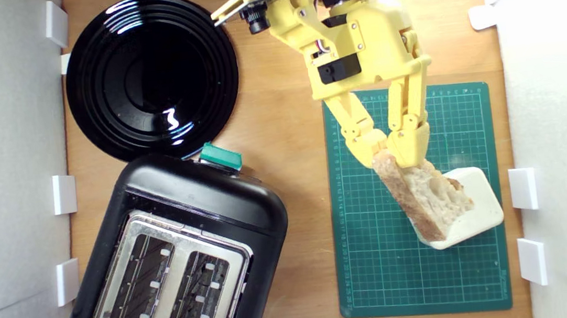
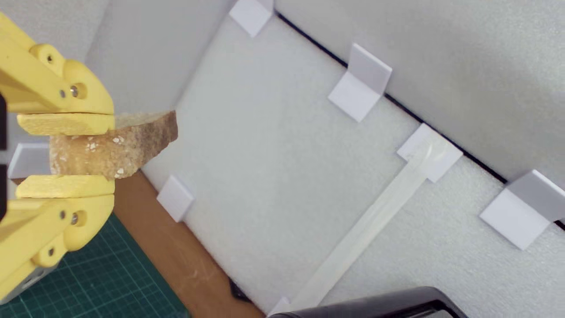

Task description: Pick bread and place in toaster

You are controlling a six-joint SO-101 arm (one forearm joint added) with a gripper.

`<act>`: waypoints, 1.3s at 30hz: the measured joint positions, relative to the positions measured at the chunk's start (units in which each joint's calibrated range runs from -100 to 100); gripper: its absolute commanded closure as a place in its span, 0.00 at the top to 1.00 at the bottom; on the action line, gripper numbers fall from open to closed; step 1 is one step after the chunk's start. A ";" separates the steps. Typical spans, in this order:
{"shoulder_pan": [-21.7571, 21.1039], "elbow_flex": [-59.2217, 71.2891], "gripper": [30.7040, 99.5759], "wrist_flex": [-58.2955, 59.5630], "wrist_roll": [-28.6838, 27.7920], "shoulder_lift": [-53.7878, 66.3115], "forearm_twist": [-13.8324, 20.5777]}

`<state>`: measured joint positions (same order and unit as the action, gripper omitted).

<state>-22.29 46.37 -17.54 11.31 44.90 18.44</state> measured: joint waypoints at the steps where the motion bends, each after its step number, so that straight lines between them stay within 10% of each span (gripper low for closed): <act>1: 0.00 -1.76 0.28 -2.29 0.21 0.17 0.00; 19: 0.82 -40.87 0.28 -26.95 12.21 -6.80 0.09; 39: 21.60 -53.54 0.28 -33.47 22.82 -10.25 0.09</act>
<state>-0.69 -7.17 -51.02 34.13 34.65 18.53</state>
